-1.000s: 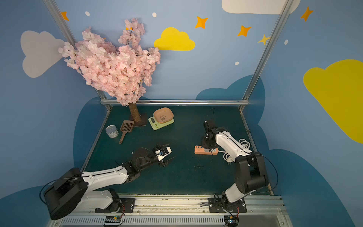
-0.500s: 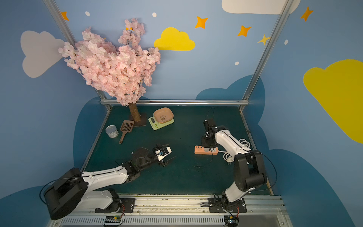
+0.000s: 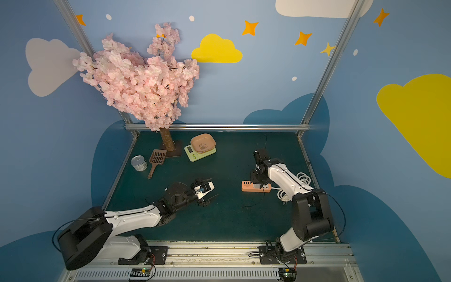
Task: Charge the electronic scale
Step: Insert the plug into the socket.
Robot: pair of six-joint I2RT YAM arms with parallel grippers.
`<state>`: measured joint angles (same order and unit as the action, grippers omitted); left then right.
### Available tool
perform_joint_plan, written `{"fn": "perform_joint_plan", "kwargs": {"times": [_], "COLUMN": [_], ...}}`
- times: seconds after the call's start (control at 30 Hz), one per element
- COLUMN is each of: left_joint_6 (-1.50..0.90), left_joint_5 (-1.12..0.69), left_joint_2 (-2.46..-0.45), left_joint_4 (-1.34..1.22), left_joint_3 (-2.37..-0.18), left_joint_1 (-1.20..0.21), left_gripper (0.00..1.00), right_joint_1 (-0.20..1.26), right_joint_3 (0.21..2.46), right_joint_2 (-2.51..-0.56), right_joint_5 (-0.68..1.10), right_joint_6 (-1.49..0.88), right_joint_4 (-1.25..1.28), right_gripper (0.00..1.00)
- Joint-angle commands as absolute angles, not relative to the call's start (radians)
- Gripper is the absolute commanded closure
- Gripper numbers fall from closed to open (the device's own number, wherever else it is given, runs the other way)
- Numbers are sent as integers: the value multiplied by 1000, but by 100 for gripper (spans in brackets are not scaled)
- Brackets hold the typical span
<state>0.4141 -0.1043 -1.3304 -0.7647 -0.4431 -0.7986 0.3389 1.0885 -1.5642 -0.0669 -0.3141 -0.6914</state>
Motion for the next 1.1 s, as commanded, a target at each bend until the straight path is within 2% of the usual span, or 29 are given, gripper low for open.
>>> {"fn": "perform_joint_plan", "kwargs": {"times": [0.0, 0.53, 0.8, 0.9, 1.07], "left_joint_6": [402, 393, 391, 390, 385], "left_joint_5": [-118, -130, -127, -126, -131], "left_joint_2": [-1341, -1344, -1328, -1324, -1322], "left_joint_4": [-780, -781, -780, -781, -780], "left_joint_3": [-471, -477, -463, -459, -458], "left_joint_1": [-801, -800, -801, -801, -801], "left_gripper": [17, 17, 17, 17, 17], "right_joint_1": [355, 407, 382, 358, 350], "right_joint_3": [1014, 946, 925, 914, 938], "right_joint_2": [-1613, -1575, -1583, -1587, -1613], "right_joint_5": [-50, -27, 13, 90, 75], "right_joint_6": [-335, -405, -397, -383, -360], "right_joint_4": [-744, -691, -673, -655, -691], "right_gripper": [100, 100, 100, 100, 100]}}
